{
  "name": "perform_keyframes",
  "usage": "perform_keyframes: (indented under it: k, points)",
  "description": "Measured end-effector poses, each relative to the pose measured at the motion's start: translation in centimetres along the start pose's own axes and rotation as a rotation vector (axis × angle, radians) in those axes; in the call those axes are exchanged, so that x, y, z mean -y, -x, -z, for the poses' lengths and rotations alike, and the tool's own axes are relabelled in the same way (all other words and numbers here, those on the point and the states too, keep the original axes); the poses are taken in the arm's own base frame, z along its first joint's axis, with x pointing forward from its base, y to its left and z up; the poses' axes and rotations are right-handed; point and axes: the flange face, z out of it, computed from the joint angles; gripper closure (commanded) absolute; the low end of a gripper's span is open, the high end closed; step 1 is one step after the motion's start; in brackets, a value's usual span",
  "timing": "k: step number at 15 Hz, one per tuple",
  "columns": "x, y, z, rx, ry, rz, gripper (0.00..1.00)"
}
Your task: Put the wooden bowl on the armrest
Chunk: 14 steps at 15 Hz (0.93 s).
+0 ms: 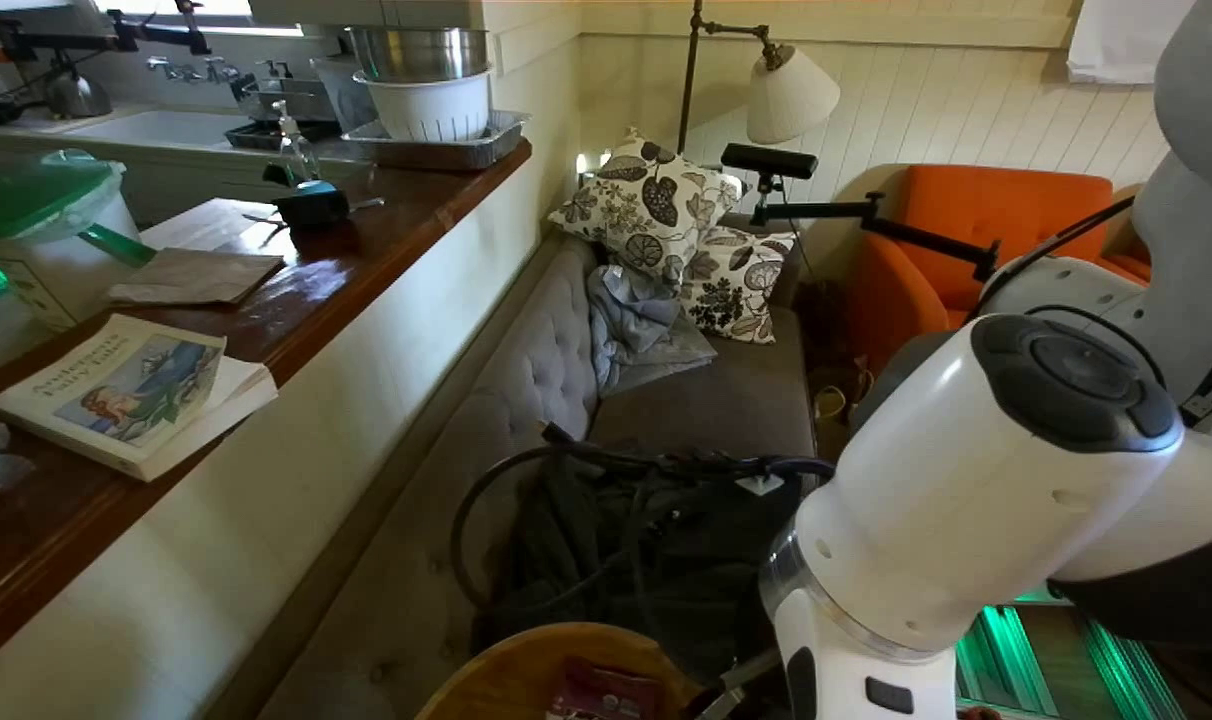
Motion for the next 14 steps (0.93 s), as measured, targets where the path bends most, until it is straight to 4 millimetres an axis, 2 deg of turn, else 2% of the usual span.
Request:
perform_keyframes:
  k: [4,9,13,14]
  points:
    - [-3.7,1.1,-1.5,0.037,0.020,0.018,0.96]
    - [-8.5,0.5,-5.8,0.011,0.009,0.055,0.96]
    - [-11.1,0.2,-8.5,-0.027,-0.005,0.049,0.96]
    - [-11.6,0.5,-8.9,-0.037,-0.011,0.050,0.84]
